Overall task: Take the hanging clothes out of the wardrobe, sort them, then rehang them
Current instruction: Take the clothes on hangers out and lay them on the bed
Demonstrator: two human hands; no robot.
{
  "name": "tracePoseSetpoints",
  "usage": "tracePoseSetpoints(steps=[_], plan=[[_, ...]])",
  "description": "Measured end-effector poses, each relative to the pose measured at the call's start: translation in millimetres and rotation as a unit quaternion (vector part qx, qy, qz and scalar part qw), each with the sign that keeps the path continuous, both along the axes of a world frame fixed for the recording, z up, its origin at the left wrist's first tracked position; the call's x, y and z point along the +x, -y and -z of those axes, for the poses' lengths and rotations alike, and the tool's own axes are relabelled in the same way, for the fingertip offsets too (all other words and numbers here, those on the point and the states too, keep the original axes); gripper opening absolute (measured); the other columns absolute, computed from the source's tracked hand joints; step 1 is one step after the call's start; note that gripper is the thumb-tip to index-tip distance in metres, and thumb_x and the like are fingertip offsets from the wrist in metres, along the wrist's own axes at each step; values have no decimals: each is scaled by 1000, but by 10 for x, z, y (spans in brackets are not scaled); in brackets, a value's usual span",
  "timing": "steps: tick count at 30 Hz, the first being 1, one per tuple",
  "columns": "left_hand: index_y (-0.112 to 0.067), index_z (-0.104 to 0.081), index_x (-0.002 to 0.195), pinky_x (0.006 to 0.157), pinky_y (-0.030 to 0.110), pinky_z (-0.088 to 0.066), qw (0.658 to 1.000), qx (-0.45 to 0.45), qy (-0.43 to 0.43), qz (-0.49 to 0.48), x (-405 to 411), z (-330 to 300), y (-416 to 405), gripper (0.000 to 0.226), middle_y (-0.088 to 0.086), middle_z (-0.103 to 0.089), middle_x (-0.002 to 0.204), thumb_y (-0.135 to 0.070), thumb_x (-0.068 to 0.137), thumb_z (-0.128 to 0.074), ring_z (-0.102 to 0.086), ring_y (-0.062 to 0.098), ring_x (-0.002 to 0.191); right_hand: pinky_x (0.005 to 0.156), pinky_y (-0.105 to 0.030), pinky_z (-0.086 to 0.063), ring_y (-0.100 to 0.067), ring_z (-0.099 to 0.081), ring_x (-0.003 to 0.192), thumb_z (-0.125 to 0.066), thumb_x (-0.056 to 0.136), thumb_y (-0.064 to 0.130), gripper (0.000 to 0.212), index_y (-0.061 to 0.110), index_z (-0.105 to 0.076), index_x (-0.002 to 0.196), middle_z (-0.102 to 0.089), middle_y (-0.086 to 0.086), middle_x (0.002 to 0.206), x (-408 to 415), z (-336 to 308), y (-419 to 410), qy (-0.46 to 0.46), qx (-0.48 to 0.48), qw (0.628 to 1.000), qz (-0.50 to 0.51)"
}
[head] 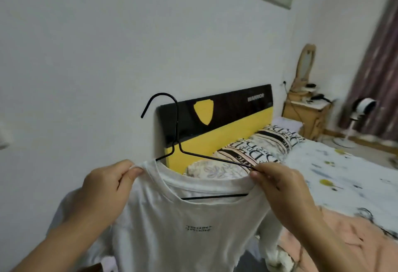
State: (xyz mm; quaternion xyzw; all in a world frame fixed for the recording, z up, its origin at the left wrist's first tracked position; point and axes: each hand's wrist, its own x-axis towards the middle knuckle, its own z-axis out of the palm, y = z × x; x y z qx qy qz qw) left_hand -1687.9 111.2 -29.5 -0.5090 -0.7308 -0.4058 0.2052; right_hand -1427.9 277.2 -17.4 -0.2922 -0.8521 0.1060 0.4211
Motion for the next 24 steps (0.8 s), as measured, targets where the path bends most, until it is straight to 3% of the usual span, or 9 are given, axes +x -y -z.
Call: tracePoseSetpoints(steps=[2, 5, 9, 13, 15, 17, 21, 24], plan=[[-25, -43, 66, 46, 21, -30, 998, -6, 16, 68, 88, 11, -327, 21, -11, -46, 54, -40, 79, -49, -39, 11, 48, 56, -15, -36, -3, -52, 61, -55, 78, 28, 19, 17, -65, 66, -54, 13, 56, 252, 43, -53, -7, -17, 999, 51], [-23, -45, 64, 49, 21, -31, 986, -14, 22, 164, 302, 31, -737, 30, -10, -46, 56, -51, 77, -49, -44, 8, 53, 56, -19, -35, -9, -51, 71, -53, 77, 31, 21, 18, -64, 65, -54, 10, 55, 645, 126, -29, -13, -39, 991, 125], [-19, -57, 60, 51, 15, -33, 958, -35, 43, 280, 666, 142, -1176, 41, -11, -49, 57, -55, 74, -45, -47, 4, 54, 58, -13, -34, 4, -51, 66, -53, 76, 32, 18, 37, -51, 58, -57, 21, 68, 1167, 250, 158, -42, -63, 975, 207], [-18, -63, 66, 51, 11, -33, 922, -60, 33, 380, 1141, 244, -1479, 43, -4, -56, 66, -53, 77, -41, -52, 7, 60, 56, -14, -34, 0, -52, 66, -57, 80, 32, 25, 38, -49, 57, -58, 19, 70, 1698, 367, 346, -24, -68, 951, 300], [-18, -65, 69, 50, 14, -33, 909, -70, 31, 411, 1377, 299, -1597, 44, -4, -55, 54, -54, 77, -39, -53, 6, 62, 57, -16, -35, -5, -53, 69, -66, 85, 19, 32, 34, -53, 59, -60, 15, 74, 1933, 407, 426, -37, -75, 941, 329], [-19, -66, 72, 50, 19, -35, 897, -77, 29, 435, 1602, 352, -1717, 44, -7, -58, 55, -54, 77, -39, -54, 8, 66, 58, -21, -36, -11, -53, 73, -67, 84, 9, 33, 28, -56, 59, -60, 12, 75, 2136, 432, 487, -41, -83, 929, 359], [-23, -66, 74, 52, 22, -40, 873, -93, 28, 477, 2054, 422, -1955, 35, -9, -62, 60, -50, 79, -45, -56, 7, 70, 58, -17, -35, -6, -53, 69, -68, 84, 11, 40, 36, -52, 58, -61, 16, 70, 2530, 476, 517, -49, -89, 908, 407], [-24, -65, 74, 54, 17, -39, 861, -113, 31, 494, 2371, 473, -2192, 22, -11, -62, 62, -38, 79, -50, -56, 5, 73, 56, -16, -35, -6, -54, 70, -66, 83, 5, 39, 32, -55, 57, -61, 17, 68, 2827, 503, 433, -46, -107, 895, 431]])
